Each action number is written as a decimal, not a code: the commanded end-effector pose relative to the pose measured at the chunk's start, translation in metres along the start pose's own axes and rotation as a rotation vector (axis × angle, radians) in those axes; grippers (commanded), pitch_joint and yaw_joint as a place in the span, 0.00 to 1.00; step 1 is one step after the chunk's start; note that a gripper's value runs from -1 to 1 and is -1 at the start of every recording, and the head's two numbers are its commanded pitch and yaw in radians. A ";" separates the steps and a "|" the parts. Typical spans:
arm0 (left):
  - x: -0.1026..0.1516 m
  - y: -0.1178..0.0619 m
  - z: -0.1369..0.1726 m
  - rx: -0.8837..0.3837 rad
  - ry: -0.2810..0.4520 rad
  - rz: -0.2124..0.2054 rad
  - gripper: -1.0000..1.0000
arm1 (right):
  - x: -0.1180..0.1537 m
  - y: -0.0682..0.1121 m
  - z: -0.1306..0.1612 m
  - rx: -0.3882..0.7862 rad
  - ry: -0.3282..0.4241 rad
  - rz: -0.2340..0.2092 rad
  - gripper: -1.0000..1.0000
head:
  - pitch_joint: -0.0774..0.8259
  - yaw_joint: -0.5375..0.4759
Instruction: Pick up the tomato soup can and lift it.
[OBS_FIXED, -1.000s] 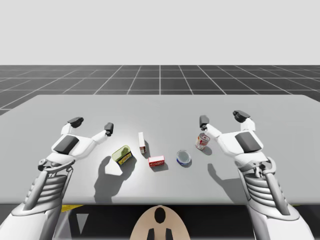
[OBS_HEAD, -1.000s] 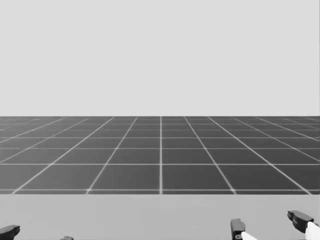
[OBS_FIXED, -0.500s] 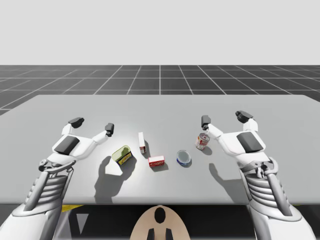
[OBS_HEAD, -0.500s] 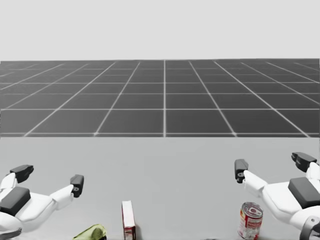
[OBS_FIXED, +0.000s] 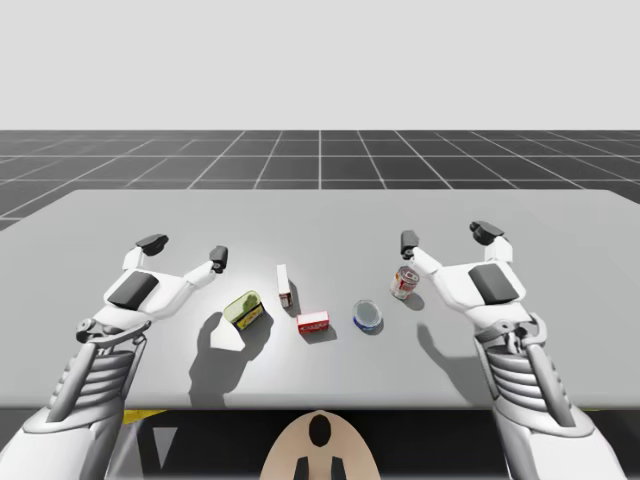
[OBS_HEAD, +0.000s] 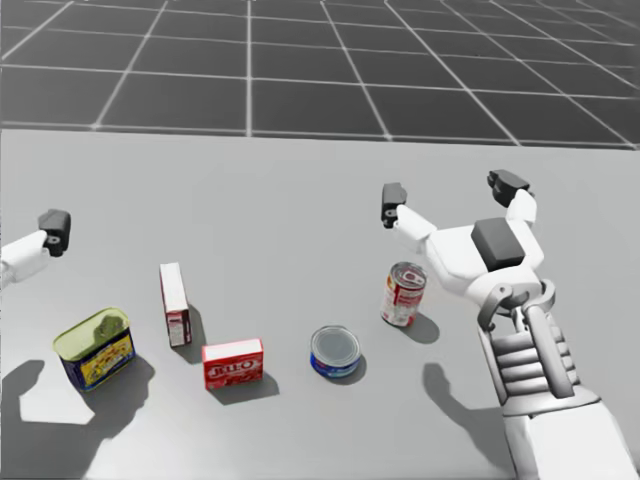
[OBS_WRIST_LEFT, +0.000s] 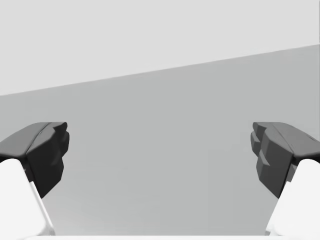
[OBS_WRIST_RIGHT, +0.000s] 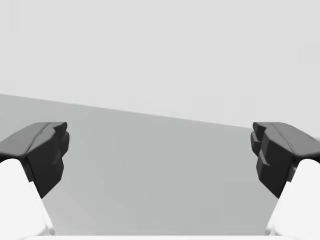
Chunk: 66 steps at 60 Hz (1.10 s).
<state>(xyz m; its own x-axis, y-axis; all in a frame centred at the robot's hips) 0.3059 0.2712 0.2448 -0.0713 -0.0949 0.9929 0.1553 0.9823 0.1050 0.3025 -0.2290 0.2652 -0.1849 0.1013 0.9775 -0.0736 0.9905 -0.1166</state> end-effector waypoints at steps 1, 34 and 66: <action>0.001 -0.001 0.001 -0.004 -0.003 0.000 0.00 | -0.002 0.001 0.000 0.015 0.005 -0.005 0.00 | 0.70 0.30; -0.003 -0.006 -0.001 -0.012 0.011 0.002 0.00 | 0.002 -0.004 0.021 0.170 0.103 -0.101 0.00 | 0.75 0.20; -0.005 -0.008 -0.002 -0.006 0.026 0.010 0.00 | -0.082 -0.025 0.053 0.267 0.363 -0.138 0.00 | 0.76 0.21</action>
<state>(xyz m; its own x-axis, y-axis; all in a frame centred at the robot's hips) 0.3063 0.2643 0.2399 -0.0472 -0.0895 0.9949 0.1627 0.9820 0.0961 0.2651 -0.2613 0.2037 0.1226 0.0373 0.9917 -0.3224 0.9466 0.0042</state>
